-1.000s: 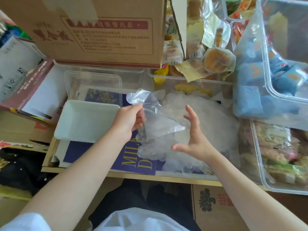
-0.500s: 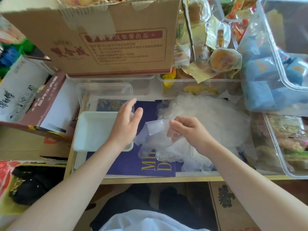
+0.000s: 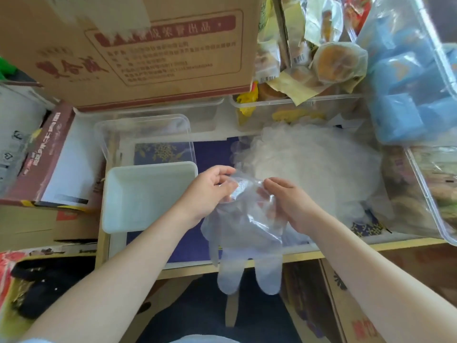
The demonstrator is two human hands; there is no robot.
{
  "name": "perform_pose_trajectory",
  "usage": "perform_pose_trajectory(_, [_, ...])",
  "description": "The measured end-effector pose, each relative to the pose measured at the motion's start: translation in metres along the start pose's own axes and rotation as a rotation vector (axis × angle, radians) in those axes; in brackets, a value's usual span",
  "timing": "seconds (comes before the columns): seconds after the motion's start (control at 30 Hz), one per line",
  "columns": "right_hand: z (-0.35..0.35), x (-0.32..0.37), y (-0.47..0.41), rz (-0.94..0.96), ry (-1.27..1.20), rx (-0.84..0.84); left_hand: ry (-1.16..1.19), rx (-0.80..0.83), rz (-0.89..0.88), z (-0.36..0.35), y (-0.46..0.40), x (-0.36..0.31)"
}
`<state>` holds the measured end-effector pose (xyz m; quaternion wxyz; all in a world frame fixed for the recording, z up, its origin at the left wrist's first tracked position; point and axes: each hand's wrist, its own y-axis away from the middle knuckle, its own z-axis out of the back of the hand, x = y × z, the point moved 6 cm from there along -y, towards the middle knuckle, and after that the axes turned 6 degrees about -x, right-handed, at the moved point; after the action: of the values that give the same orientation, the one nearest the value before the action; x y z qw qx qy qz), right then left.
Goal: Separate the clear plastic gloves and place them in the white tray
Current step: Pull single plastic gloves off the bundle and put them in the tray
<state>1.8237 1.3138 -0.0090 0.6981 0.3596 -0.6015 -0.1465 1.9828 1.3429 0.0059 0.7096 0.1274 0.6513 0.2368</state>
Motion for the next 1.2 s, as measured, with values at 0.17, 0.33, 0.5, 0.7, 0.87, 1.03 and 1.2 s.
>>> perform_pose_trajectory(0.17, [0.014,-0.011,-0.018,0.031,0.120,0.004,-0.104,-0.016,0.031,-0.016,-0.019,0.010])
perform_pose_trajectory(0.33, [0.069,-0.009,-0.052,0.308,0.829,-0.341,-0.337,-0.219,-0.019,-0.014,-0.034,0.022])
perform_pose_trajectory(0.5, [0.104,-0.012,-0.083,0.262,1.163,-0.419,-0.350,-0.379,-0.015,0.001,-0.038,0.026])
perform_pose_trajectory(0.7, [0.105,0.001,-0.088,0.516,1.274,-0.516,-0.255,-0.222,0.002,-0.014,-0.038,0.024])
perform_pose_trajectory(0.87, [0.106,0.024,-0.067,0.699,0.993,-0.480,-0.106,-0.025,-0.019,-0.031,-0.026,-0.002])
perform_pose_trajectory(1.03, [0.084,0.067,-0.010,1.011,0.731,-0.441,-0.084,0.075,-0.266,-0.034,-0.016,-0.032])
perform_pose_trajectory(1.2, [0.050,0.093,0.015,1.097,0.604,-0.199,-0.395,-0.010,-0.612,-0.027,-0.008,-0.060])
